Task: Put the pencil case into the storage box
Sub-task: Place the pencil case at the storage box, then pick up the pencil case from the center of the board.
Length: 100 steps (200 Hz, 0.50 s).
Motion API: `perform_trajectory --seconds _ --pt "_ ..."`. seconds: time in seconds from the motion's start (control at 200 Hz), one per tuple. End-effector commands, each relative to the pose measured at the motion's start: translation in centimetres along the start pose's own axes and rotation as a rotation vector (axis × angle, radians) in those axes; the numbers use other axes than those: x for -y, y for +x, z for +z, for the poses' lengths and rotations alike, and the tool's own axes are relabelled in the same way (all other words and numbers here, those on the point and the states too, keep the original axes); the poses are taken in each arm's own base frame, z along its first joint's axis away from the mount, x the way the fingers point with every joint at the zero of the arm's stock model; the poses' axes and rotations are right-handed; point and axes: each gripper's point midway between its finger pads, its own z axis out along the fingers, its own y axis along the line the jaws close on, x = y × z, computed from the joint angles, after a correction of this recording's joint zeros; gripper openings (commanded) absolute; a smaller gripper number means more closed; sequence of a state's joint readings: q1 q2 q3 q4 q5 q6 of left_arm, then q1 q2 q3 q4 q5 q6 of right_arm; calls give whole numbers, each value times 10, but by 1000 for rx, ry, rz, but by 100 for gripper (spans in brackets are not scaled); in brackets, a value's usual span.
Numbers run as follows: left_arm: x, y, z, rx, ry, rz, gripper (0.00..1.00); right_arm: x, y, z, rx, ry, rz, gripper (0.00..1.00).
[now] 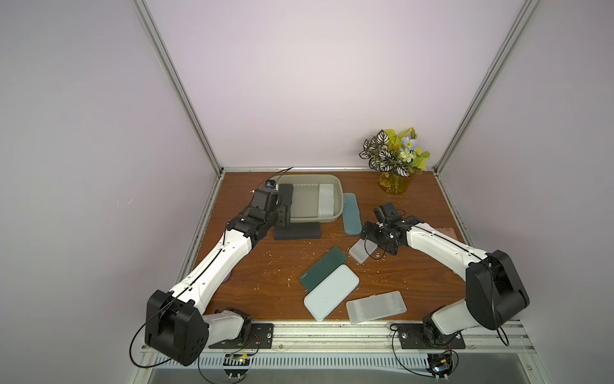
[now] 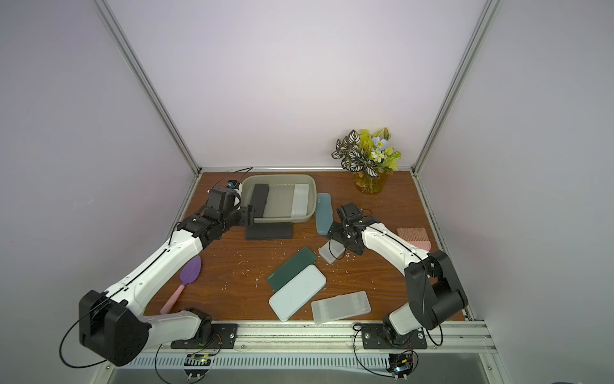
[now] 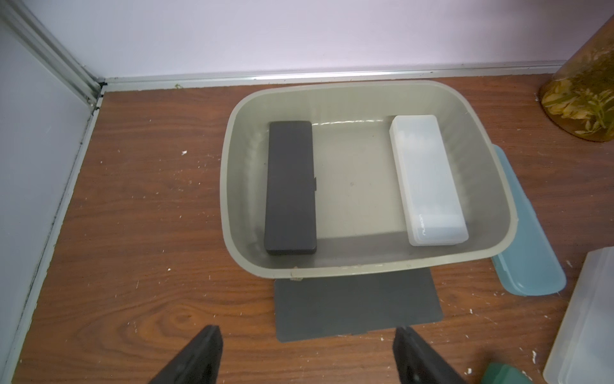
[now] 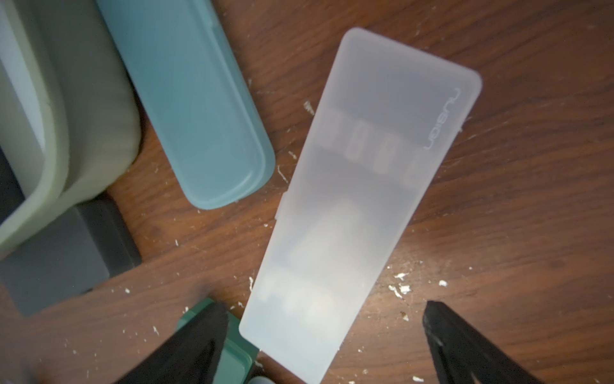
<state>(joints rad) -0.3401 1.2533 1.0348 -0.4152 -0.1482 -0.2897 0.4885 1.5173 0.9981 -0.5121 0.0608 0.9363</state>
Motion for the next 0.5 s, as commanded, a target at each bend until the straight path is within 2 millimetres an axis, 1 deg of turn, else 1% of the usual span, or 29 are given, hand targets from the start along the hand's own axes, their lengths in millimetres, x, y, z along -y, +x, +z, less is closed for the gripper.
perform_trajectory --seconds 0.0,0.11,0.255,0.37,0.495 --pt "-8 1 -5 3 1 -29 82 -5 -15 -3 65 52 93 99" --pt "-15 3 -6 9 -11 -28 82 -17 -13 0 66 90 68 99" --pt "-21 6 -3 8 -19 -28 82 -26 -3 14 22 127 61 99" --pt "-24 10 -2 3 -30 -28 83 -25 7 20 2 154 65 99" --pt "-26 13 -4 2 -35 -22 83 -16 13 17 11 172 77 99"
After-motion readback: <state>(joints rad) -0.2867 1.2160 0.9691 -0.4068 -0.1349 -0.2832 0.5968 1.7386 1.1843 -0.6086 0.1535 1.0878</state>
